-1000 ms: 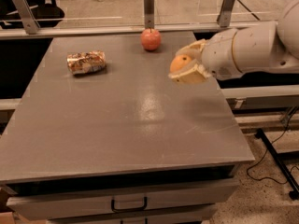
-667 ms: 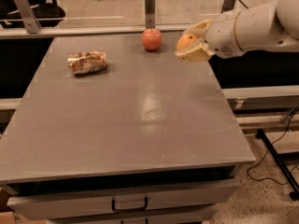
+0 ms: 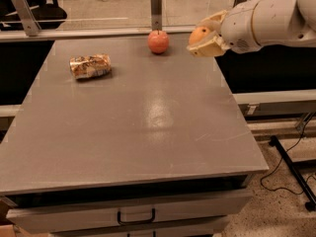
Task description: Move orange near apple
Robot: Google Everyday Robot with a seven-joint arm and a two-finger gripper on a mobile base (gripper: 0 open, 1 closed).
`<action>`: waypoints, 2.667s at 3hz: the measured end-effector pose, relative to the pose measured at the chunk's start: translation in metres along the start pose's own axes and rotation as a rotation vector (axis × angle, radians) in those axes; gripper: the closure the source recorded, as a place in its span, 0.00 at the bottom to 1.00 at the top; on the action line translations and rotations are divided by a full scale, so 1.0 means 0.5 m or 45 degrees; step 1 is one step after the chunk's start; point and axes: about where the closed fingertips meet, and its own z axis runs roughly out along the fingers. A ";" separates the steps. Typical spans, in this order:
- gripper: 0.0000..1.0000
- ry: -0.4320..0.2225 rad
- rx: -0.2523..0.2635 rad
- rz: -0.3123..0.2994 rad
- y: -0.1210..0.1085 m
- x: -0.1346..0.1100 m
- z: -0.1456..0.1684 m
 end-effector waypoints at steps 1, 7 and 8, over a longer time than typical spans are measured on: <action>1.00 -0.021 0.024 -0.020 -0.019 -0.009 0.029; 0.58 0.012 0.046 0.321 -0.126 0.133 0.348; 0.36 0.028 0.036 0.345 -0.123 0.147 0.366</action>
Offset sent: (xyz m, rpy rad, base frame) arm 0.1287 0.0348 -0.0021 0.1269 -0.1041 -0.0189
